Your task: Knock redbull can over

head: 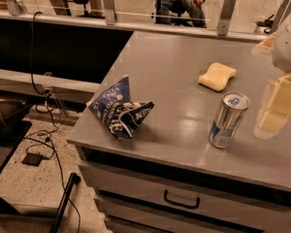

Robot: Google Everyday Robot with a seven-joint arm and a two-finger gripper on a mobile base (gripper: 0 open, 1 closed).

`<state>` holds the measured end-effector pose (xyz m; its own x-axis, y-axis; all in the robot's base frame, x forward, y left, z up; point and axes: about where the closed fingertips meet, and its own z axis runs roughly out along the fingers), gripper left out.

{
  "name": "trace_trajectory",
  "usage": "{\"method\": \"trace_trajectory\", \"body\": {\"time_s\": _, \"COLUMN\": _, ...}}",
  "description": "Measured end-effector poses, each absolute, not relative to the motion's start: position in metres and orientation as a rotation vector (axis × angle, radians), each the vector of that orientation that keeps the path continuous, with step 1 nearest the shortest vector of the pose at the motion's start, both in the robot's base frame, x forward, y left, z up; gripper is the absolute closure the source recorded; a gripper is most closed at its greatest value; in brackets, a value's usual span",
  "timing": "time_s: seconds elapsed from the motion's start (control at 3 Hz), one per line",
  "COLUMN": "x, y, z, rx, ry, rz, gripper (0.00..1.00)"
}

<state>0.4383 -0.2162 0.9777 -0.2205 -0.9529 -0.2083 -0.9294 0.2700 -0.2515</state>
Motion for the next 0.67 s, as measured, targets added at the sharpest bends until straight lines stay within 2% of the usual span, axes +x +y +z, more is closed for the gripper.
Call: {"method": "trace_trajectory", "body": {"time_s": 0.67, "x": 0.4408, "y": -0.2150, "z": 0.9715, "rx": -1.696, "ry": 2.202, "rz": -0.035, "gripper": 0.00}}
